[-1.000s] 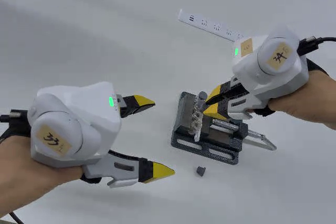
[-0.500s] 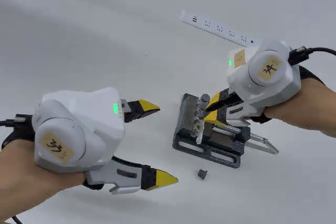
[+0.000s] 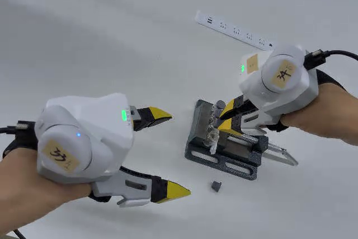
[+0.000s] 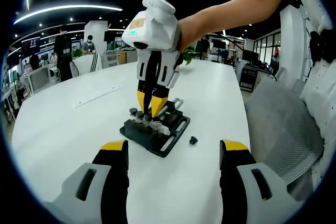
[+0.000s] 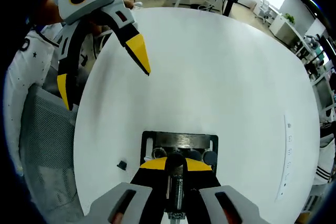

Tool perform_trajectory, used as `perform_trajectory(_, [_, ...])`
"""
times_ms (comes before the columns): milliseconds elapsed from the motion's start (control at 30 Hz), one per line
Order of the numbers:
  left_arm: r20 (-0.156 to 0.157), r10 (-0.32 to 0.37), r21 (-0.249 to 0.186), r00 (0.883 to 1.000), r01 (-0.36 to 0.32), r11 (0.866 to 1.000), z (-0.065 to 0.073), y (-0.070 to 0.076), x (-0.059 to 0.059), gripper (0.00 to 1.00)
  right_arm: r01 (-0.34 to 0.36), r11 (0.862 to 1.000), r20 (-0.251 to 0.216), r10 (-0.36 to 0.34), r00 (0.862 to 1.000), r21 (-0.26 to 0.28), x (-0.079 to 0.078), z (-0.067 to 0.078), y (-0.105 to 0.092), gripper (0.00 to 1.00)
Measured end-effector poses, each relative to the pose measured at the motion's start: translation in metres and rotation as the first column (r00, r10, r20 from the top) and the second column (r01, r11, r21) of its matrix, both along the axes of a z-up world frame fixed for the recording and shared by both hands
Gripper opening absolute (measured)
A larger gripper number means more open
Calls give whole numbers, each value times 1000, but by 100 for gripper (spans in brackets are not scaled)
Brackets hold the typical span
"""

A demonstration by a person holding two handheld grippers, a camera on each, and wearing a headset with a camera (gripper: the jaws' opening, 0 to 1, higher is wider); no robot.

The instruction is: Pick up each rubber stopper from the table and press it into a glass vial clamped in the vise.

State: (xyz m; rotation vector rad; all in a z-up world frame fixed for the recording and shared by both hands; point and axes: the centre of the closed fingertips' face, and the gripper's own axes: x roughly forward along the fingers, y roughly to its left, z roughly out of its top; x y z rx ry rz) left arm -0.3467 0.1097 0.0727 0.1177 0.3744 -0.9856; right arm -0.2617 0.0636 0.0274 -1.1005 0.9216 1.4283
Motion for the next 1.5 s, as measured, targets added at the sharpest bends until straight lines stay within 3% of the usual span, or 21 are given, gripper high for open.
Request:
perform_trajectory(267, [1, 1, -4, 1000, -1, 1000, 1, 0, 2, 69, -29, 999, 11, 29, 1000, -36, 0, 0, 1, 5])
perform_trajectory(733, [-2, -1, -11, 1000, 1, 1000, 0, -2, 3, 69, -19, 997, -5, 18, 1000, -72, -1, -1, 1, 5])
perform_trajectory(1200, [-6, -14, -13, 1000, 14, 1000, -1, -6, 3, 68, -6, 992, 30, 10, 999, -126, 2, -4, 2, 4])
perform_trajectory(1500, [-5, -13, -17, 1000, 13, 1000, 1, -7, 4, 67, -26, 988, 15, 29, 999, -155, 1, -5, 3, 4])
